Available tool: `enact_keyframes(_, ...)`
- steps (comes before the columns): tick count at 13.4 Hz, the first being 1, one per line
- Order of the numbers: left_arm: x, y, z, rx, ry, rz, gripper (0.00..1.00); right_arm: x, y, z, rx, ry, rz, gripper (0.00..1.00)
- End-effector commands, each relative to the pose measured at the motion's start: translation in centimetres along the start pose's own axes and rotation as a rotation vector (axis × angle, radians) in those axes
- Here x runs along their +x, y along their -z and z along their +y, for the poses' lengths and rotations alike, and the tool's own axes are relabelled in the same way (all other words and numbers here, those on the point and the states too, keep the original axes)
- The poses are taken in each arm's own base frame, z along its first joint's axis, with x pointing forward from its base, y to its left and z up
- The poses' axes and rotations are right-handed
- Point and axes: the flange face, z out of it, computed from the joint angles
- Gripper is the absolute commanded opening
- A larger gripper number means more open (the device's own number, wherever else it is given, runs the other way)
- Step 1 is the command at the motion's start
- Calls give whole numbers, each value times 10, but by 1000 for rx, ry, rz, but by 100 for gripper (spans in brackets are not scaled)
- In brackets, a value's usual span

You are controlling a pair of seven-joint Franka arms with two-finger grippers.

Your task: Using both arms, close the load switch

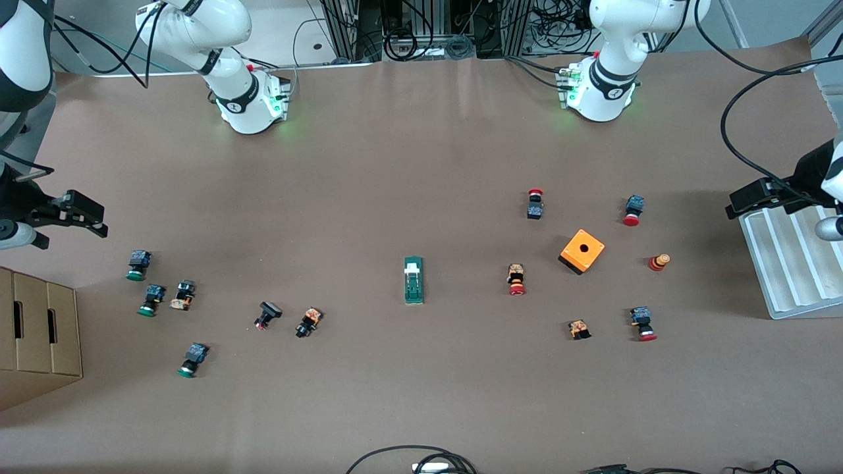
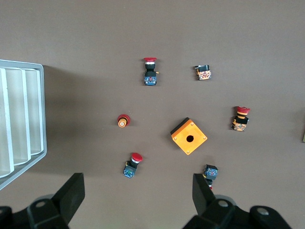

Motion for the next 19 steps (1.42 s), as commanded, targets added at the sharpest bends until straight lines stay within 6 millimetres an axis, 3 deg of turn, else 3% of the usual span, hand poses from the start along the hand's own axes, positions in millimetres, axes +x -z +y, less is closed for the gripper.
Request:
enact_keyframes(1, 0, 5, -1, 7, -12, 14, 100, -2, 0, 1, 24, -1, 18, 100)
enact_keyframes(9, 3, 2, -1, -5, 2, 13, 100, 2, 3, -1, 22, -6, 24, 100)
enact_keyframes(13, 9, -15, 6, 12, -24, -25, 100, 2, 3, -1, 21, -4, 27, 100)
enact_keyframes(15, 15, -33, 24, 16, -54, -61, 100, 2, 2, -1, 21, -6, 24, 100)
enact_keyframes(19, 14, -39, 65, 17, -123, -55, 100, 9, 3, 1, 10, -3, 62, 100)
